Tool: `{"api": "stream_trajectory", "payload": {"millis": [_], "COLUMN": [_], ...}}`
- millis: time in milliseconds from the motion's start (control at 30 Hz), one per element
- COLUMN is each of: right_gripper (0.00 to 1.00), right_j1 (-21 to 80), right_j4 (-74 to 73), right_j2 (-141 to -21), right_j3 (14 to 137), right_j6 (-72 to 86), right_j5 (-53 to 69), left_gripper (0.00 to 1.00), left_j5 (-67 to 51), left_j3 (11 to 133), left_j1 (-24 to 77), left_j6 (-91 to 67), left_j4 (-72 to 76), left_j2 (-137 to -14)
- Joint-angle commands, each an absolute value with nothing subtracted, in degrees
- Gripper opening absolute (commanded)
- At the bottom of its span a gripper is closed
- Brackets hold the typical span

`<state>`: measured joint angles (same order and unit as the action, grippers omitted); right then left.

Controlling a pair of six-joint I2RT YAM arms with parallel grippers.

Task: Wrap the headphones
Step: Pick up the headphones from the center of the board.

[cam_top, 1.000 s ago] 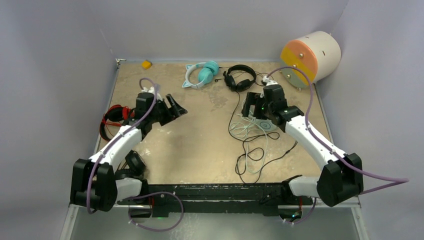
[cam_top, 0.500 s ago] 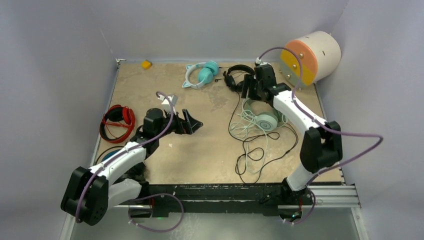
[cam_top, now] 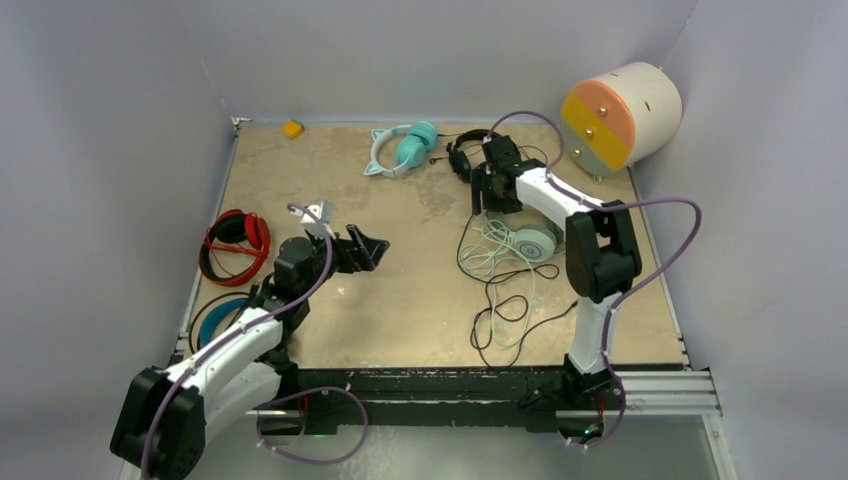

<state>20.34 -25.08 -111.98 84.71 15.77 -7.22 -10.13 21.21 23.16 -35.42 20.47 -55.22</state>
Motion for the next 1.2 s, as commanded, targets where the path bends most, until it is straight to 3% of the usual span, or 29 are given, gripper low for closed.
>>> {"api": "stream_trajectory", "payload": {"millis": [0,200,300,433,600,767,967,1167], "right_gripper": [0.67,0.43,0.35,0.16,0.07,0.02,0.0,0.0], "right_j1": [22.5,23.7,24.3,26.1,27.2,27.4,29.2,42.9], "right_j4": [-29.2,-27.6,-27.6,-25.1,-21.7,-20.0,-26.2,-33.2], "right_j2": [-114.6,-114.3,-113.2,-107.3,-95.1,-83.6,-77.9,-81.4], "right_j3": [88.7,84.8,83.3,79.5,73.4,72.5,82.8,94.2], "right_j6": [15.1,15.4,15.1,14.4,14.1,12.8,10.0,3.6], "right_j5": [-11.3,-16.5,-19.3,-22.7,-26.4,-25.4,-19.8,-19.1], "left_gripper": [1.0,0.97,0.98,1.0,0.99,0.95,0.94,0.99], "left_j5": [-1.6,-2.9,1.9,9.7,16.7,12.7,10.9,20.8], "left_j3": [18.1,19.5,20.0,19.6,22.5,22.3,20.4,20.1], "left_j1": [23.1,23.1,23.1,23.1,23.1,23.1,23.1,23.1], "left_j6": [-36.7,-35.5,-36.6,-39.3,-41.8,-38.7,-36.7,-49.0], "left_j4": [20.7,16.0,12.5,8.8,1.7,4.9,7.4,0.7], "left_j2": [-48.9,-46.3,-44.5,-41.7,-43.1,-44.7,-41.6,-41.7]}}
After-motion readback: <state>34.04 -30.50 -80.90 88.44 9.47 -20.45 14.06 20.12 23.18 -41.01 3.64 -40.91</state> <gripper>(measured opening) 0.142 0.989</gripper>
